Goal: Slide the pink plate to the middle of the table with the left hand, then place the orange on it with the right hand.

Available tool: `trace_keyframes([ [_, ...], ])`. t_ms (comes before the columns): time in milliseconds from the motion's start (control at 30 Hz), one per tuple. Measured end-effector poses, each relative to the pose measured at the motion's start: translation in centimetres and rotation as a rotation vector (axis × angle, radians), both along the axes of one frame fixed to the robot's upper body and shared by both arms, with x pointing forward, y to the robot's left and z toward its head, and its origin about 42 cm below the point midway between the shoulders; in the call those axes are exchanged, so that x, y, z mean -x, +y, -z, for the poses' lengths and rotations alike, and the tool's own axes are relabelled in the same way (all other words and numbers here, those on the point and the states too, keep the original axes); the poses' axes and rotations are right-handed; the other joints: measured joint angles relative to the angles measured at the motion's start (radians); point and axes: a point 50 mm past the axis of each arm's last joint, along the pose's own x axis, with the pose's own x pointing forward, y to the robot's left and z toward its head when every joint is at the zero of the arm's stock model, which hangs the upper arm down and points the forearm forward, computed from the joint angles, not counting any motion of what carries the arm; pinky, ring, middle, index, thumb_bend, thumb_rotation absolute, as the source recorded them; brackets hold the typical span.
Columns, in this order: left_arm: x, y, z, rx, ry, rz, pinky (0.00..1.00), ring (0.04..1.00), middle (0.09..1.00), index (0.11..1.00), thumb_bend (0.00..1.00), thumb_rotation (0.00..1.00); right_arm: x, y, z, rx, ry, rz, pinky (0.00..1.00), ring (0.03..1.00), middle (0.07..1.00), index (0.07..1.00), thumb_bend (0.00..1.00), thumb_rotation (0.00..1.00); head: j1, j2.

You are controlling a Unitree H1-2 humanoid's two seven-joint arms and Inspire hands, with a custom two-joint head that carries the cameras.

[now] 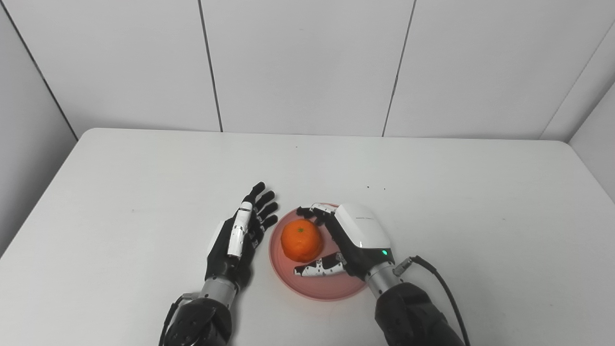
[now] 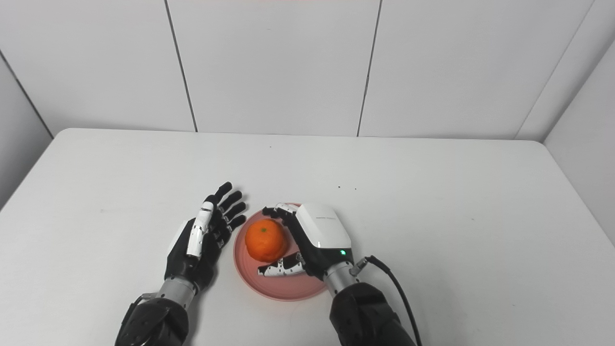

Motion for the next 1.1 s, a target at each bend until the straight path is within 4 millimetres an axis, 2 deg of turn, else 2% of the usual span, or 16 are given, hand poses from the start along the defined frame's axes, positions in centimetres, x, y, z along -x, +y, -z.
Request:
trace_keyframes([
  [233, 0.0, 0.1, 0.0, 0.001, 0.000, -0.003, 0.90, 0.907, 0.915, 0.912, 0.39, 1.00, 0.1, -0.3, -0.3, 0.008, 0.013, -0.007, 0.72, 0.800, 0.831, 0.847, 1.00, 0.38, -0.005, 0.002],
  [533, 0.0, 0.1, 0.0, 0.001, 0.001, -0.006, 0.89, 0.899, 0.907, 0.904, 0.38, 1.00, 0.5, -1.3, -0.2, -0.023, 0.013, 0.032, 0.78, 0.859, 0.886, 0.910, 1.00, 0.53, -0.012, -0.003],
  [700, 0.0, 0.2, 0.0, 0.000, 0.000, -0.007, 0.89, 0.896, 0.906, 0.905, 0.39, 1.00, 0.8, -2.1, -0.1, -0.071, -0.015, 0.060, 0.78, 0.860, 0.892, 0.914, 1.00, 0.54, -0.014, -0.006],
  [1000, 0.0, 0.3, 0.0, -0.003, 0.000, -0.007, 0.88, 0.898, 0.909, 0.907, 0.39, 1.00, 1.3, -3.1, -2.6, -0.197, -0.147, 0.055, 0.79, 0.883, 0.928, 0.937, 1.00, 0.62, -0.023, -0.009],
  [1100, 0.0, 0.3, 0.0, -0.004, -0.001, -0.006, 0.89, 0.903, 0.913, 0.911, 0.39, 1.00, 1.4, -3.7, -3.6, -0.244, -0.169, 0.061, 0.79, 0.875, 0.921, 0.933, 1.00, 0.61, -0.025, -0.011],
])
